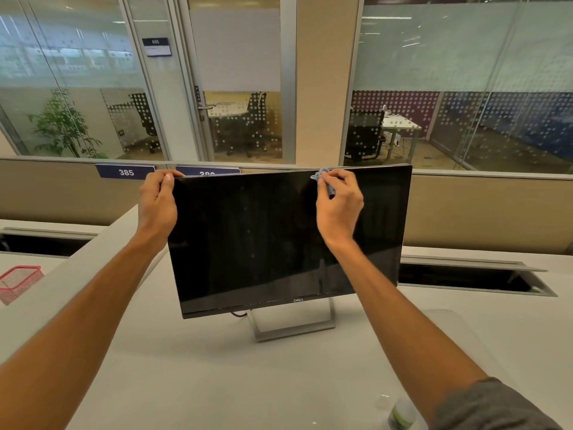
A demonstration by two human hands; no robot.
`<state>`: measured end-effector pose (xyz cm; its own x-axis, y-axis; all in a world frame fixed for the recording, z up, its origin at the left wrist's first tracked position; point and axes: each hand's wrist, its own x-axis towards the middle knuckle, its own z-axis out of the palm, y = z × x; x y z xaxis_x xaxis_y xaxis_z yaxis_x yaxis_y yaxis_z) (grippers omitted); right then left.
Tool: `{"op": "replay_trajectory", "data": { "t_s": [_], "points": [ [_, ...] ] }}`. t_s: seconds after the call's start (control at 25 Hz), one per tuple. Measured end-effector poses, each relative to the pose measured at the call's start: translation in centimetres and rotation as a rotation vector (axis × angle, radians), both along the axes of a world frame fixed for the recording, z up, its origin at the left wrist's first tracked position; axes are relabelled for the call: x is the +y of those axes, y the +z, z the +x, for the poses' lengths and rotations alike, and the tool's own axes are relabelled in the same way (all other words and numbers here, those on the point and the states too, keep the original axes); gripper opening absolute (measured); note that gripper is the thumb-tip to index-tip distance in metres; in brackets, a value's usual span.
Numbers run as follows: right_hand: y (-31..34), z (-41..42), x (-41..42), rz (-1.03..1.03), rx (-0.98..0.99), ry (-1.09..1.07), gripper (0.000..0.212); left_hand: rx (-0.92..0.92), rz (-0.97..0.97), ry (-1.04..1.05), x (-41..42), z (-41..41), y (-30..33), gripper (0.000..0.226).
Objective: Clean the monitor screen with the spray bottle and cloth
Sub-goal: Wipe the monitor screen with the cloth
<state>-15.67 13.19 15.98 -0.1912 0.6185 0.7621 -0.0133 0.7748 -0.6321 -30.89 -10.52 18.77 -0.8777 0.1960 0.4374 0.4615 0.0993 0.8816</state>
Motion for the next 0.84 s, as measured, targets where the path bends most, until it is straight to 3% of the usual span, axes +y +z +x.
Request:
{"op": "replay_trajectory", "data": {
  "t_s": [0.2, 0.44, 0.84],
  "points": [
    [-0.3, -4.1, -6.6, 0.141, -0.046, 0.149, 0.014, -0.074, 0.07, -0.066, -0.2, 0.2, 0.2, 0.031],
    [0.0, -8.4, -13.0, 0.267, -0.125, 0.289, 0.015, -0.338, 0.439, -0.267, -2.3, -0.3, -0.8, 0.034],
    [1.0, -11.6, -18.5, 0.539, -0.238, 0.339, 0.012, -0.392, 0.316, -0.222, -3.9, -1.1, -4.8, 0.037]
  ]
}}
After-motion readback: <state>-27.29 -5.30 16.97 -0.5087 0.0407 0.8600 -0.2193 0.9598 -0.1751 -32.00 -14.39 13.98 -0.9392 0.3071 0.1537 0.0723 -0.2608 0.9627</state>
